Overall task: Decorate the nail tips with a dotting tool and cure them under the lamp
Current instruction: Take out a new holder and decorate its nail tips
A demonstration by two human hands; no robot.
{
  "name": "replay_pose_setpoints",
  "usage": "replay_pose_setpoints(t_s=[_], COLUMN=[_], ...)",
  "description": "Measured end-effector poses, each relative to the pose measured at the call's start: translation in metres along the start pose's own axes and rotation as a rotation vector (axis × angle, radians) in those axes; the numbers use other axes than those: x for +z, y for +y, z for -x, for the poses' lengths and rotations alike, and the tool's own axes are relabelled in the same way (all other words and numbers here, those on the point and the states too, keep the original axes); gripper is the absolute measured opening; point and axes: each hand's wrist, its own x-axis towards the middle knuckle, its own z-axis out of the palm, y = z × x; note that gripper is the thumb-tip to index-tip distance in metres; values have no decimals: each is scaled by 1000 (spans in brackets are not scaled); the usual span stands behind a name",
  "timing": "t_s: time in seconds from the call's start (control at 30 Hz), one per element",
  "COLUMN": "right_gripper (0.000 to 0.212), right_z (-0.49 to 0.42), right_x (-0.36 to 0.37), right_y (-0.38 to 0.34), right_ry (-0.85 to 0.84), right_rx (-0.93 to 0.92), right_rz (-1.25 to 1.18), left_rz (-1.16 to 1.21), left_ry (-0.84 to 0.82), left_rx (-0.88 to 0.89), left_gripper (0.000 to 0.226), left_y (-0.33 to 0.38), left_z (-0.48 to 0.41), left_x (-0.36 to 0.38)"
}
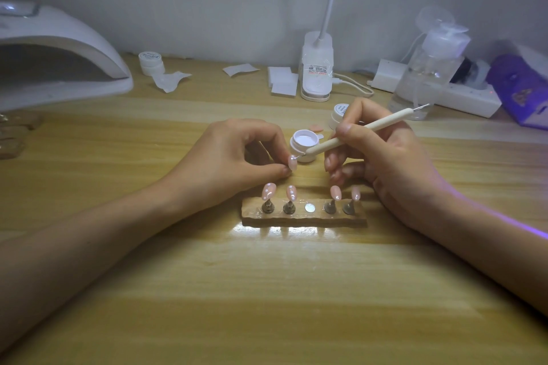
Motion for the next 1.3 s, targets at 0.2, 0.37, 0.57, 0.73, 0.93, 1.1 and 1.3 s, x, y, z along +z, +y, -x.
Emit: replay_pose_setpoints(t_s=[0.2,0.37,0.57,0.73,0.93,1.1,1.3], right_gripper=[22,19,18,19,18,21,21], right_z=[-1,0,-1,-1,0,0,1], right_x=[-1,-1,-1,-1,-1,-1,0], right_y=[1,1,2,2,2,1,1], right_ry=[-4,-1,-5,-3,0,-5,-3], right_rx=[4,10,10,8,17,12,12], right_rz=[1,7,9,10,16,16,10], left_rz=[7,10,10,14,15,14,22], left_ry=[2,5,0,-1,-4,-6,-8], left_rx=[-1,-3,3,1,5,6,10], left_gripper=[16,16,18,17,20,20,20], left_y=[0,0,-1,-1,-2,-2,-2], left_z=[0,0,0,0,0,0,0], left_x=[0,0,0,0,0,0,0])
